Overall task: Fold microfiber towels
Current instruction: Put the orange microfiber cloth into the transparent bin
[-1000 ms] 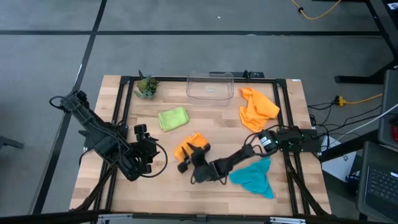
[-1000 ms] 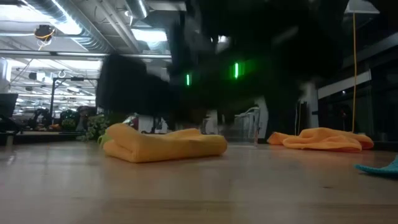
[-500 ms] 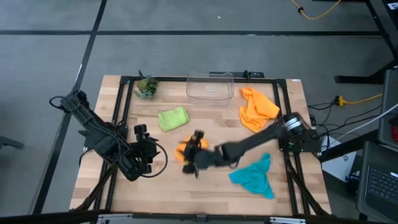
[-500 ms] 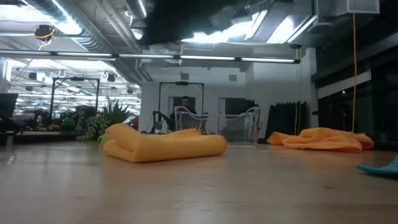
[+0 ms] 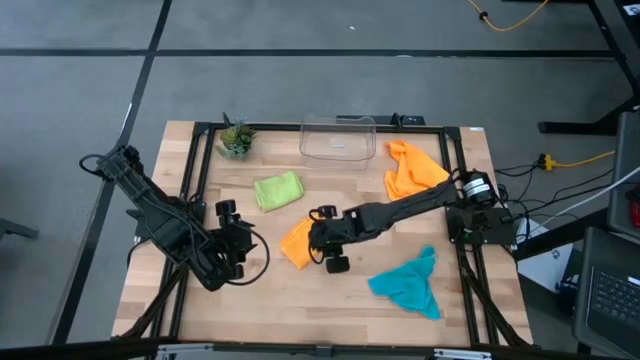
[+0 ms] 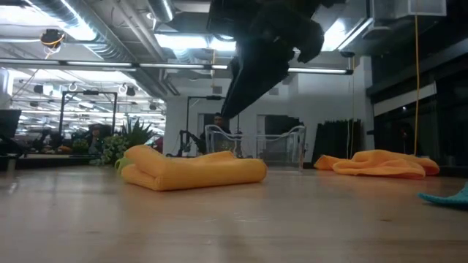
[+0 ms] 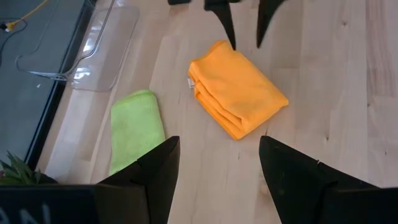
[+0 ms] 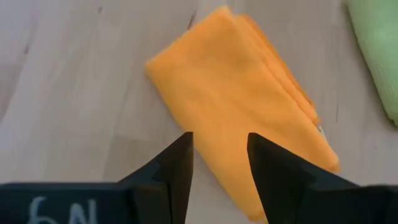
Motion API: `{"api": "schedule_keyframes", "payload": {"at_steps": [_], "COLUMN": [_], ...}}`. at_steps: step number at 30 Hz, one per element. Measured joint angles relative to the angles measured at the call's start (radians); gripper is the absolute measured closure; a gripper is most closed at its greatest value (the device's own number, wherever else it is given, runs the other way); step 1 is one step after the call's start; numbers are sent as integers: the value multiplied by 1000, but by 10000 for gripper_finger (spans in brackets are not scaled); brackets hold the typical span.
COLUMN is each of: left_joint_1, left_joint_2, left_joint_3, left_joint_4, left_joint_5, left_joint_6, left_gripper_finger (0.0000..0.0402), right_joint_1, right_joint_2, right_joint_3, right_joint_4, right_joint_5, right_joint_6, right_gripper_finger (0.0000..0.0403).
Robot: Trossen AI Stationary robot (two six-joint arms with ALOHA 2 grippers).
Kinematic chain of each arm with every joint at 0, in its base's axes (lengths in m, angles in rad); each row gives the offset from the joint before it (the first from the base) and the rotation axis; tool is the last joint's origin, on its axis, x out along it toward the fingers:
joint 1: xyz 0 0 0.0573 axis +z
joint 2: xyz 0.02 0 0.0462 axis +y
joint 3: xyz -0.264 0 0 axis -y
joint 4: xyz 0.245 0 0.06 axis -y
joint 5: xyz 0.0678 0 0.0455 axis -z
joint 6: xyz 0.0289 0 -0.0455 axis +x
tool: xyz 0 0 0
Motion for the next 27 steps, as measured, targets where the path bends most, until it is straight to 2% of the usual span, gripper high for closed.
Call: {"api": "schedule_keyframes", "payload": {"at_steps": [11, 14, 17, 21, 24, 27], "left_joint_1": [0, 0, 0, 0, 0, 0], "left_joint_2": [0, 0, 0, 0, 0, 0], "left_joint_3": [0, 0, 0, 0, 0, 0], "left_joint_4": [1, 2, 6, 8, 9, 10], "left_joint_5": [0, 0, 0, 0, 0, 0], "left_joint_6": [-1, 0, 0, 0, 0, 0], "left_gripper_finger": [188, 188, 188, 188, 188, 188], "right_joint_1": [2, 2, 7, 25, 39, 45], "right_joint_2": [12, 28, 55, 97, 136, 182], "right_joint_3": [1, 1, 1, 1, 1, 1], "right_joint_4": [10, 15, 21, 52, 92, 126], "right_joint_5": [1, 2, 3, 2, 19, 60], "right_joint_6": [-18, 17, 24, -73, -169, -227], "right_gripper_finger": [244, 218, 175, 119, 98, 93]}}
